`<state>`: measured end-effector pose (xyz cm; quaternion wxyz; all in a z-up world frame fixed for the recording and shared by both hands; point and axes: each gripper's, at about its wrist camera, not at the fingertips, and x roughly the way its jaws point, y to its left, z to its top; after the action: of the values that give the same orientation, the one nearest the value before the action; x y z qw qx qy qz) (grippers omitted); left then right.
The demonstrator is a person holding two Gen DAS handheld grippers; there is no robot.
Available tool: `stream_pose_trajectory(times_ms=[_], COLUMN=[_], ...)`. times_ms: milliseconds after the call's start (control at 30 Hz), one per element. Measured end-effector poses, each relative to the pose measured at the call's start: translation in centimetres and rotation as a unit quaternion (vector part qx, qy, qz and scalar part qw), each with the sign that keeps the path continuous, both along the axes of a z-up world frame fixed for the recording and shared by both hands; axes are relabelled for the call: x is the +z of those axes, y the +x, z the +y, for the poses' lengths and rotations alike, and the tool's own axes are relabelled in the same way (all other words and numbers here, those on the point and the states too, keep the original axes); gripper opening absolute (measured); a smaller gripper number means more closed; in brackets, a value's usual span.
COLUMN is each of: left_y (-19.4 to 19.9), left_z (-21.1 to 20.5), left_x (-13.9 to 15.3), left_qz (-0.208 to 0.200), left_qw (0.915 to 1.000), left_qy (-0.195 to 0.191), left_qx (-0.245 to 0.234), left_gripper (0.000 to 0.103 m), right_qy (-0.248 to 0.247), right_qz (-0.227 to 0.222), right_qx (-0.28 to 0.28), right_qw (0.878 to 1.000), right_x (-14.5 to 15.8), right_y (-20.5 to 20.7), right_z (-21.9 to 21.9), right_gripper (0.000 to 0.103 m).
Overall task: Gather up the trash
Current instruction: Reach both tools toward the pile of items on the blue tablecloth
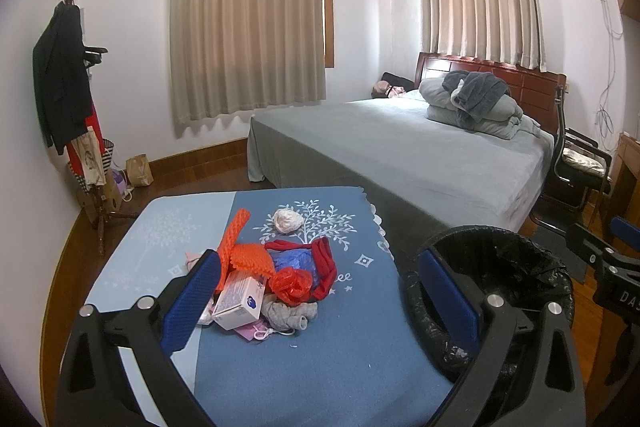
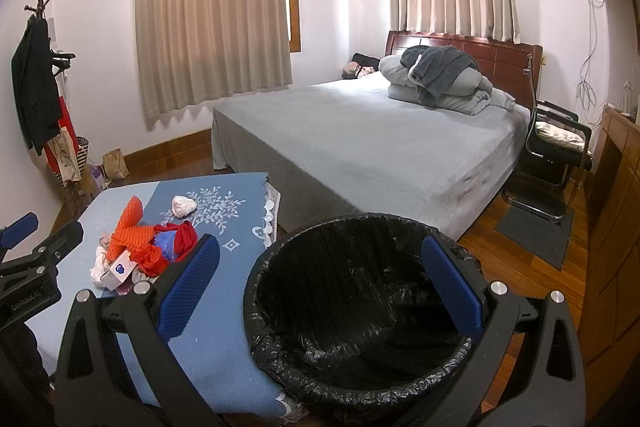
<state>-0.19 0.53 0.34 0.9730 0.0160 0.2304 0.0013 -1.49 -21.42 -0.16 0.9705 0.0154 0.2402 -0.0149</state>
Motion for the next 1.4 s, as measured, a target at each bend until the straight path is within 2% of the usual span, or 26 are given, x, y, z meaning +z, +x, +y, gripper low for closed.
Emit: stream_pose_trajectory(times_ms=[367,400,600,967,1167,1333,1400], left_y=[0.0,0.3,1.2,3.0,4.3,5.7,5.9], left_z=[0.7,1.0,2.7,10.7,14.2,16.0,16.4], left_x=[0.0,-1.2,-2.0,-5.7,-8.6,-10.9,-11.4], left_qz=[0.001,0.001,-0.004,0.012,0.034,0.055,0.056], left_qw=[1.0000,1.0000,0.9996,0.9931,0.9904,0.9892,0.9887], left_qy=[-0.003,-0.003,0.008,0.026,0.037,0.026,0.022], left_qx=[0.002,0.004,0.026,0.114,0.129,0.134,0.138], left_gripper=[0.097,0.097,0.097,0.097,0.094,0.089,0.088], right_qy=[0.000,0.000,0.006,0.009,0.017,0.018,0.014], right_qz=[0.000,0.000,-0.002,0.016,0.028,0.044,0.051], right_qx=[0.003,0.004,0.026,0.102,0.140,0.166,0.177], right_qw=[1.000,1.000,1.000,0.995,0.990,0.985,0.983], right_x=[-0.9,-1.1,-2.6,-5.6,-8.3,-10.2,-10.9], right_y=[0.3,0.3,2.2,7.3,9.5,11.4,12.0], right_z=[0.7,0.9,3.4,10.1,13.9,16.5,17.5], right_gripper=[0.098,0.098,0.098,0.098,0.098,0.091,0.085])
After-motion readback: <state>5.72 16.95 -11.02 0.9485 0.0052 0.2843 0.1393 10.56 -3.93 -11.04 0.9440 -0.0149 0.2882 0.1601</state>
